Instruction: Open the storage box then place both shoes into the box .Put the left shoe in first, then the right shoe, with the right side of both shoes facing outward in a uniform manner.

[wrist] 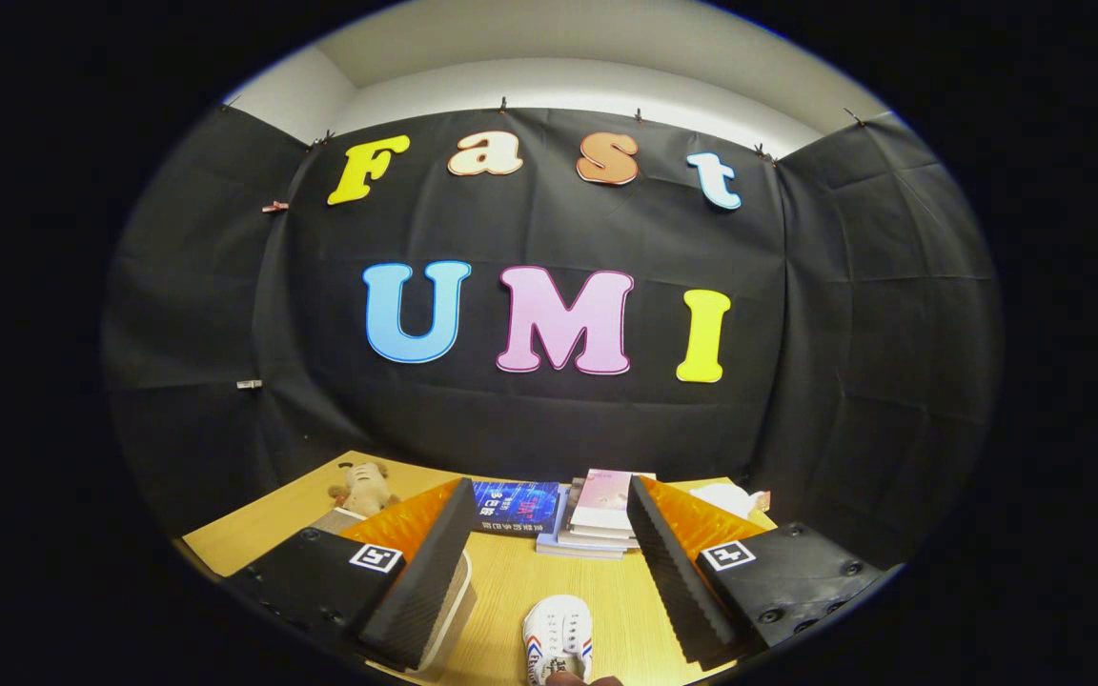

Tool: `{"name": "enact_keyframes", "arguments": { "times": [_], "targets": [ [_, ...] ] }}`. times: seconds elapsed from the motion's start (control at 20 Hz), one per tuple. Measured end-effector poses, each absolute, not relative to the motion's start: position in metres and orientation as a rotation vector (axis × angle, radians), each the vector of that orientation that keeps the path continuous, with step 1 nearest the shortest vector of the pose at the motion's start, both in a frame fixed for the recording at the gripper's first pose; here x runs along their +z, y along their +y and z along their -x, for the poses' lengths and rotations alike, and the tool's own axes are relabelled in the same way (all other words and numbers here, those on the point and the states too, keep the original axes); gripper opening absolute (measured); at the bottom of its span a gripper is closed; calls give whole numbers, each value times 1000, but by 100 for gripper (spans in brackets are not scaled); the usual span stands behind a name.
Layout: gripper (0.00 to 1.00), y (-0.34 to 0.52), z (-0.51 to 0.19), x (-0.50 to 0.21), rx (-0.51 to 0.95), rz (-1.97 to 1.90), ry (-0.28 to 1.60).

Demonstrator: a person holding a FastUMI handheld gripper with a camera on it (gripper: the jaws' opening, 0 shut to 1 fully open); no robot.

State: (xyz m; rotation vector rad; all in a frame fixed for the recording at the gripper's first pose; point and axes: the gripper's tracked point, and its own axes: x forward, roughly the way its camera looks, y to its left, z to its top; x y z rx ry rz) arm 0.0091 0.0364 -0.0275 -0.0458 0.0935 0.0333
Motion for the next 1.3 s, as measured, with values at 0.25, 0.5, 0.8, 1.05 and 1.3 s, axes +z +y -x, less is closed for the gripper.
{"name": "enact_keyframes", "arguments": {
  "times": [0.25,0.5,0.8,1.05,1.3],
  "targets": [
    [98,38,-15,-48,38,42,169],
    [98,68,-7,-91,267,-111,340],
    [99,93,26,-162,529,-268,612],
    [99,118,57,-205,732,-465,823],
    [98,141,67,-240,838,-624,961]
  ]
}}
